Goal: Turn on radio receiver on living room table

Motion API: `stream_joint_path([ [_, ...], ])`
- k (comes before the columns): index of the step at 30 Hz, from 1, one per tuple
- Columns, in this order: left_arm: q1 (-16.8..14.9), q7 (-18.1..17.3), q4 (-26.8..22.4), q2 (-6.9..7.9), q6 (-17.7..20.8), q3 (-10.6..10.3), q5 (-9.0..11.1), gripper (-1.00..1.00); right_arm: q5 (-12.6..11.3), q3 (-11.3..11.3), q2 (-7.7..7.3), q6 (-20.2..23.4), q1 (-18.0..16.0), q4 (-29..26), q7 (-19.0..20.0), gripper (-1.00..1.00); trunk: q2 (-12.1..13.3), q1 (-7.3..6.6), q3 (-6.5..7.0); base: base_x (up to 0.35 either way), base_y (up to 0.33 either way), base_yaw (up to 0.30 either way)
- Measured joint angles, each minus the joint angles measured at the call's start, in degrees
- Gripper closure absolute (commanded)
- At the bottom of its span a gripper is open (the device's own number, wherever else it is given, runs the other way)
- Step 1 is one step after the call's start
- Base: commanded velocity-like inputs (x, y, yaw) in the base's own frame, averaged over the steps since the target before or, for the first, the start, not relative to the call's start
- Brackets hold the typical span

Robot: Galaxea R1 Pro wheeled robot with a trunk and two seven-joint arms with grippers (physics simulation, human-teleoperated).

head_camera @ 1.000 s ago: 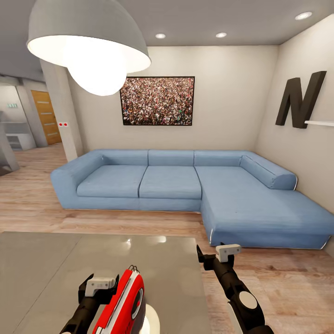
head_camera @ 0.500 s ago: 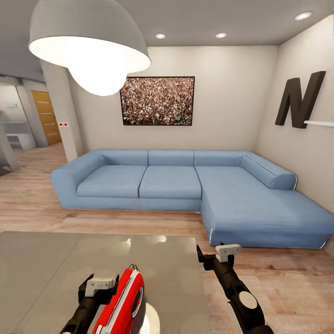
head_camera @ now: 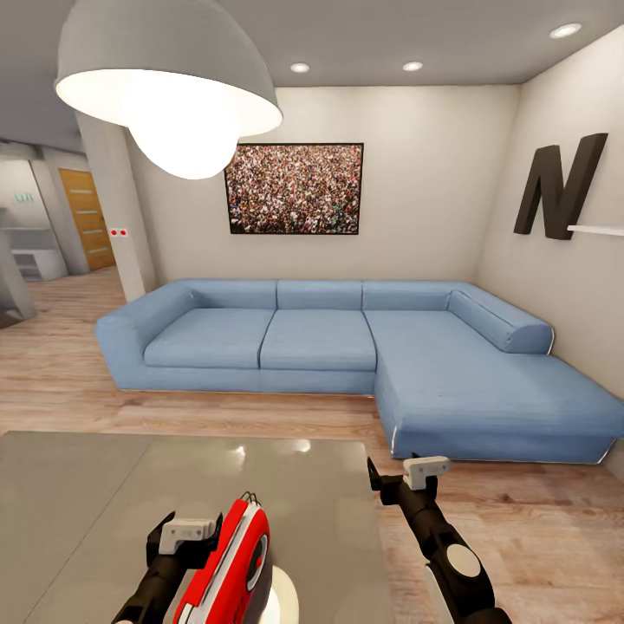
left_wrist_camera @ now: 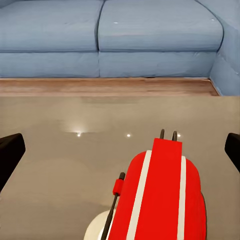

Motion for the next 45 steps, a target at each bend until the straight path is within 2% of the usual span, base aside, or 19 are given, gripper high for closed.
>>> stream_joint_path([
  [45,0.00,0.00,0.05,-0.02,0.00,-0.04,0.00,-1.00,0.00,0.00,0.00,-0.01,0.00,0.00,0.00,-1.00,0.00,0.00,0.00,-0.031,0.000,0.000],
])
